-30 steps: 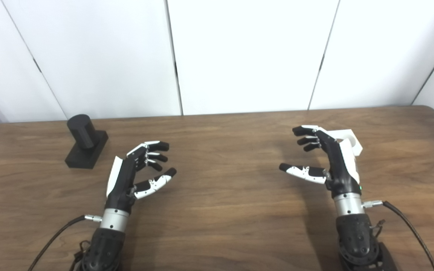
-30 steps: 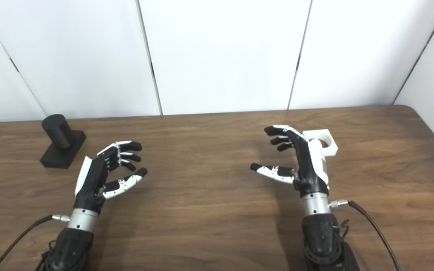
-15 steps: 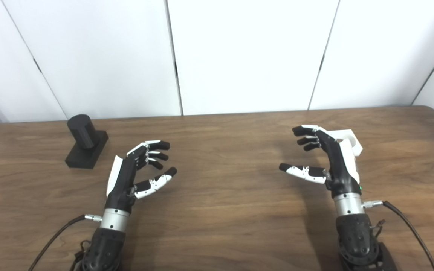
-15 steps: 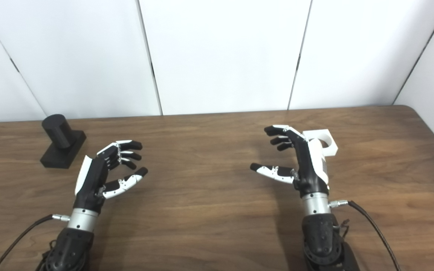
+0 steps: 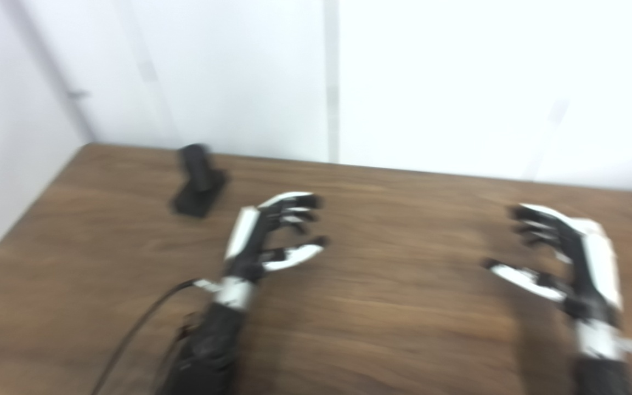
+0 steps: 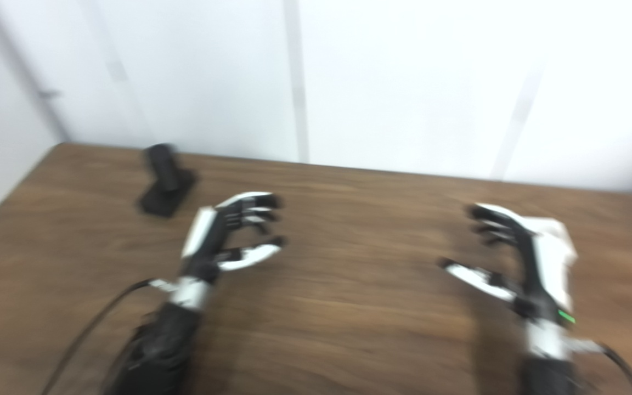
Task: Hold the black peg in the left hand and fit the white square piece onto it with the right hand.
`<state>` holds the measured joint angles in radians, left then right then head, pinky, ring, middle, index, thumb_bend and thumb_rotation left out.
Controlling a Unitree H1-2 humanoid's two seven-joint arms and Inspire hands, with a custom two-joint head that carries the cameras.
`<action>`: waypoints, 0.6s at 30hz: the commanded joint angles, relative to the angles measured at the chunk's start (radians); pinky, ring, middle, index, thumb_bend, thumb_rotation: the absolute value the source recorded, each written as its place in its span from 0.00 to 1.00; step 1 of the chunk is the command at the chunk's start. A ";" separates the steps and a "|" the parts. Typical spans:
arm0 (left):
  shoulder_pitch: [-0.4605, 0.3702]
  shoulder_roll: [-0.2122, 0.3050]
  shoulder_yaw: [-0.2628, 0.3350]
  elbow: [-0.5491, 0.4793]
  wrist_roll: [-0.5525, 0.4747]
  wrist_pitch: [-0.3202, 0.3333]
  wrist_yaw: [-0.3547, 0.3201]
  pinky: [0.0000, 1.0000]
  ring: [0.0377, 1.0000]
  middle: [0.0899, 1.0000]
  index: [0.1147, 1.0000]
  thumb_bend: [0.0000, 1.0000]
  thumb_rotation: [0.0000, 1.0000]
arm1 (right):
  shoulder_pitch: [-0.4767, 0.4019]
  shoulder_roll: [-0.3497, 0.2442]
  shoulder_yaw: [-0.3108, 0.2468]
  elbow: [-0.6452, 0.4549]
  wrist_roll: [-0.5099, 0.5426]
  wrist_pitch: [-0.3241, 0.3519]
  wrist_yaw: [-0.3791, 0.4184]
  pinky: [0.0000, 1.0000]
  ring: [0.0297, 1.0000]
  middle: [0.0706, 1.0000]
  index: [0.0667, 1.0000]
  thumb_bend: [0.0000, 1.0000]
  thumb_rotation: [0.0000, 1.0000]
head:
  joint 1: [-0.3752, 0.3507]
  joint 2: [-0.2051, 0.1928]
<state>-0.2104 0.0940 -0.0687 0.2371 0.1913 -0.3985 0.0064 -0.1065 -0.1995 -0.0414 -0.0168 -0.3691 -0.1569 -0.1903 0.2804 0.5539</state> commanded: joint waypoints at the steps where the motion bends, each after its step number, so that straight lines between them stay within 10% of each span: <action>1: -0.006 -0.038 -0.020 -0.008 0.026 -0.001 0.020 0.54 0.66 0.69 0.65 0.59 0.00 | -0.022 -0.021 -0.014 -0.005 0.034 -0.054 0.004 0.52 0.61 0.66 0.63 0.64 0.00 | 0.001 0.000; 18: -0.028 -0.076 -0.042 0.080 0.094 -0.045 0.096 0.47 0.62 0.69 0.64 0.60 0.00 | -0.009 -0.007 -0.017 -0.072 0.035 -0.007 0.018 0.47 0.58 0.61 0.59 0.63 0.00 | 0.079 -0.073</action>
<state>-0.2393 0.0186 -0.1040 0.2849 0.2698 -0.4026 0.0846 -0.0933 -0.2044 -0.0554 -0.0463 -0.3365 -0.1573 -0.1727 0.3590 0.4801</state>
